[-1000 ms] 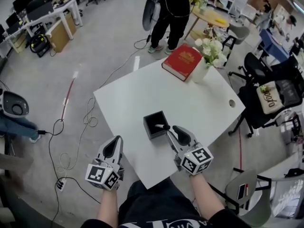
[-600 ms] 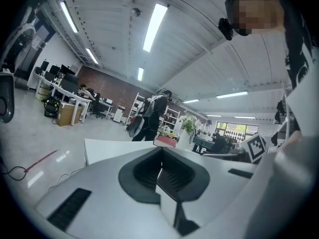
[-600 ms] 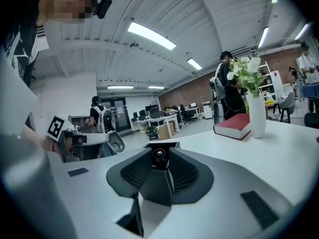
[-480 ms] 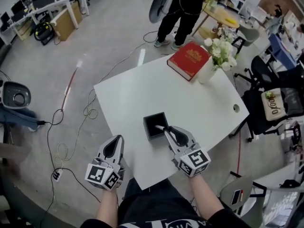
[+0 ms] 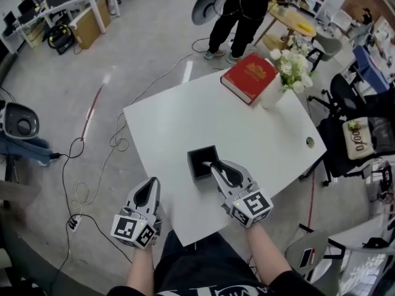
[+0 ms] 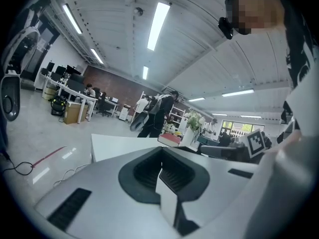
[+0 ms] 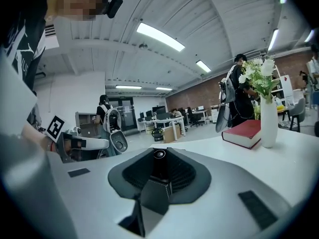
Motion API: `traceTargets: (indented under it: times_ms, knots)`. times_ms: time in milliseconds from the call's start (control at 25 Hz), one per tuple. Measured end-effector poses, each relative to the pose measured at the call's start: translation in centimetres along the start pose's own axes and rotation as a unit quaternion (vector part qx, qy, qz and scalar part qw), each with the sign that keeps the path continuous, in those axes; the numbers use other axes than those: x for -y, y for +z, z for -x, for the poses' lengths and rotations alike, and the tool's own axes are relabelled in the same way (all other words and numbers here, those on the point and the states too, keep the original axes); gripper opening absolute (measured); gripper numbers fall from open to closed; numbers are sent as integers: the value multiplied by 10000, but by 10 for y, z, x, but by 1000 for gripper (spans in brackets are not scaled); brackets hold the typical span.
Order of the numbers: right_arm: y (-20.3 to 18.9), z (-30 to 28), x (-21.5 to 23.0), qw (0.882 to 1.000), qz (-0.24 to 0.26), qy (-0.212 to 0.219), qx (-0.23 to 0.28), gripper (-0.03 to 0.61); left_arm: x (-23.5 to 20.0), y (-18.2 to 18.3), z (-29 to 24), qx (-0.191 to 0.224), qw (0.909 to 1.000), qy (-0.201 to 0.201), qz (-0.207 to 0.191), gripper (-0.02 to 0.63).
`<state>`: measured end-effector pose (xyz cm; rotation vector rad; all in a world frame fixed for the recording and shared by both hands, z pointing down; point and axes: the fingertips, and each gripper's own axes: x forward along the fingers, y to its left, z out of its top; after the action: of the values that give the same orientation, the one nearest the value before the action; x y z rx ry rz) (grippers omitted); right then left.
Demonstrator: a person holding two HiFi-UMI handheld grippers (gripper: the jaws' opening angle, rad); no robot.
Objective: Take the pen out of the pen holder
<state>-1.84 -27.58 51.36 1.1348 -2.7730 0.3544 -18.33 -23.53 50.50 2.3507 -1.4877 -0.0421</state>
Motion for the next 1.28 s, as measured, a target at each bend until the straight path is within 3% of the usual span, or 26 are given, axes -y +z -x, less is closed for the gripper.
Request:
traceTargets:
  times_ms: [560, 1280]
  knots:
    - [41, 20, 1, 9994, -93, 55, 315, 81, 13, 11, -3, 107, 9999, -108, -70, 0]
    - [107, 63, 2, 9925, -212, -4, 1201, 81, 37, 42, -3, 379, 9985, -263, -281, 0]
